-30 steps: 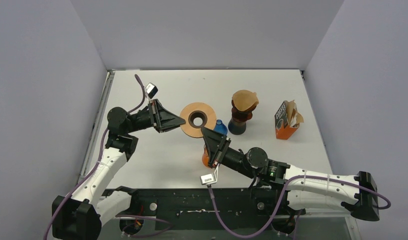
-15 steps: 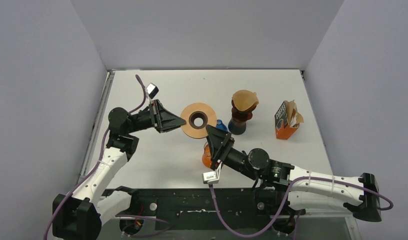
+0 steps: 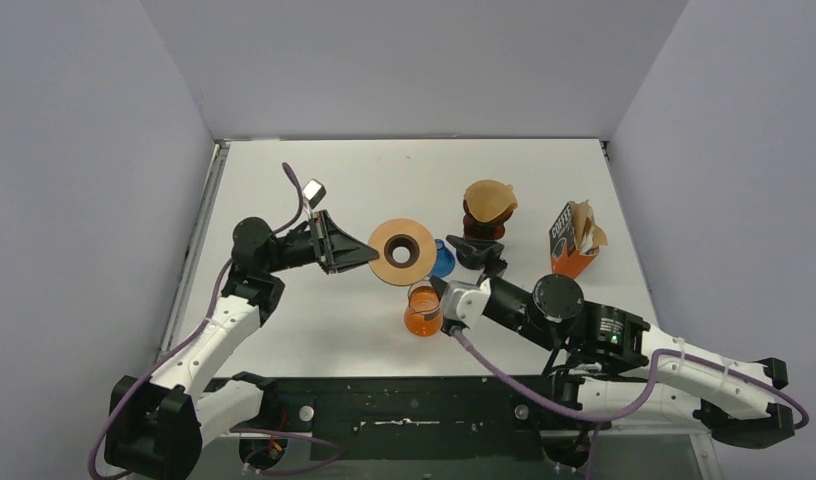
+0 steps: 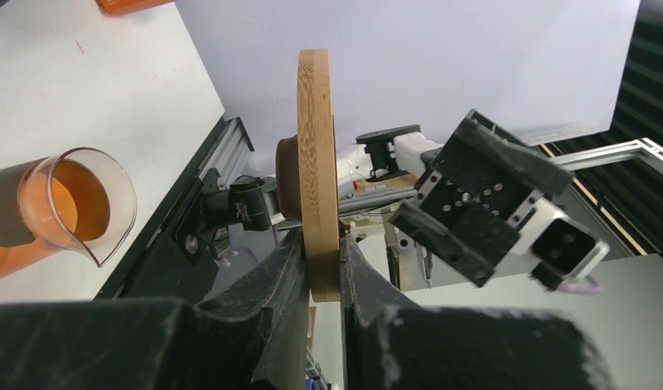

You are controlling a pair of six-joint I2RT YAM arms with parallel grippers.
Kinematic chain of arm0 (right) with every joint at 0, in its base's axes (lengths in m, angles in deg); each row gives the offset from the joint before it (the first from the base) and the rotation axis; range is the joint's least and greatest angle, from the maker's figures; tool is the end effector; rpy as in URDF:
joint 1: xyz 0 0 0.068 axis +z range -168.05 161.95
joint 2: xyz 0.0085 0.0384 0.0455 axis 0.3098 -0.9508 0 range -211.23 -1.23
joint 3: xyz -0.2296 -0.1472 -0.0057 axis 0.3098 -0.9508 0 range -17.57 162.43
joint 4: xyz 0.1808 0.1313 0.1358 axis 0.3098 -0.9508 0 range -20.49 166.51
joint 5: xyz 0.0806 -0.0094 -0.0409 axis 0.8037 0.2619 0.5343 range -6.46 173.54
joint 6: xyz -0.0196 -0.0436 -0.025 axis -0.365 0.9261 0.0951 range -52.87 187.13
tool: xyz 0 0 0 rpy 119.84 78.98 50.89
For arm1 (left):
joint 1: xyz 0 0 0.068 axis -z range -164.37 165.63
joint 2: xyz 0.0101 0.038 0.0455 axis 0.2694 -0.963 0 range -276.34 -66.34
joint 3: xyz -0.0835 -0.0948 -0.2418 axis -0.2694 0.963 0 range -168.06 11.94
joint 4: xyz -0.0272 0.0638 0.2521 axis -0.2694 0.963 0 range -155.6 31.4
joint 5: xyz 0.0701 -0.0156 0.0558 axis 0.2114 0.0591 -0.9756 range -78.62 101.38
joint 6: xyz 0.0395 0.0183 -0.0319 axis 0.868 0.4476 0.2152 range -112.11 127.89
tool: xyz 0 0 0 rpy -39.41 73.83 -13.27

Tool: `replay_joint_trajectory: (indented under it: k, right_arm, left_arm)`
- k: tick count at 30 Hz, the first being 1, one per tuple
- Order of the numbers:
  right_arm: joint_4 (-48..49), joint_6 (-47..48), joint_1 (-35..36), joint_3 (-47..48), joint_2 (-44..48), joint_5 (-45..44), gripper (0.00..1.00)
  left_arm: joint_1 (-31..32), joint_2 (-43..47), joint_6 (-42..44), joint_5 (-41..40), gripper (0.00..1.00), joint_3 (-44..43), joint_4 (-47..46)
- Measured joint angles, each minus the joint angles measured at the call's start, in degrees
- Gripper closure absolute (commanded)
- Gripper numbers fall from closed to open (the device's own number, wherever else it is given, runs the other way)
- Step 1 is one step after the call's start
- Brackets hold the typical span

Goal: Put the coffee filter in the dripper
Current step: Place the dripper holder onto the coffee server.

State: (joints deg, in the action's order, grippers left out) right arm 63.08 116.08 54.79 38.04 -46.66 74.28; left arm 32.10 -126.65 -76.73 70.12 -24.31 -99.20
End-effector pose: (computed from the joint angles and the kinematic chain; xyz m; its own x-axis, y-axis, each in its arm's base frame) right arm 0.0569 0.1647 0.3977 0.6645 -0.3709 -0.6487 -0.6007 0.2513 -0.7590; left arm 0.2106 -0.0941 0.3131 -0.9365 -0.2617 -0.2335 0.2479 -0.0226 -0.9685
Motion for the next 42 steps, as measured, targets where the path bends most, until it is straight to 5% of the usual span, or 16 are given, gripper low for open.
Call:
replay_joint_trajectory:
  k: [12,18,30,42]
  right_arm:
    - [-16.5,-39.5,-1.8,10.8,-4.3,-9.6,0.28]
    - [-21.0,-51.0,-12.8,11.0,-6.5,-5.5,0.28]
    - [-21.8,-58.3,-37.1,8.3,-9.7,16.0,0.28]
    - [-20.9,-59.1,-39.1,6.4,-9.7,22.4,0.28]
  left_arm:
    - [9.0,-5.2,7.4,-4.2,1.00,4.1,2.3]
    - [11.0,-8.0,9.2,-7.2,1.00,5.7,1.3]
    - [12.5,-15.1,9.9,-9.3,1.00,8.9,-4.1]
    - [12.7,-18.9,9.9,-9.2,1.00,9.0,-7.2]
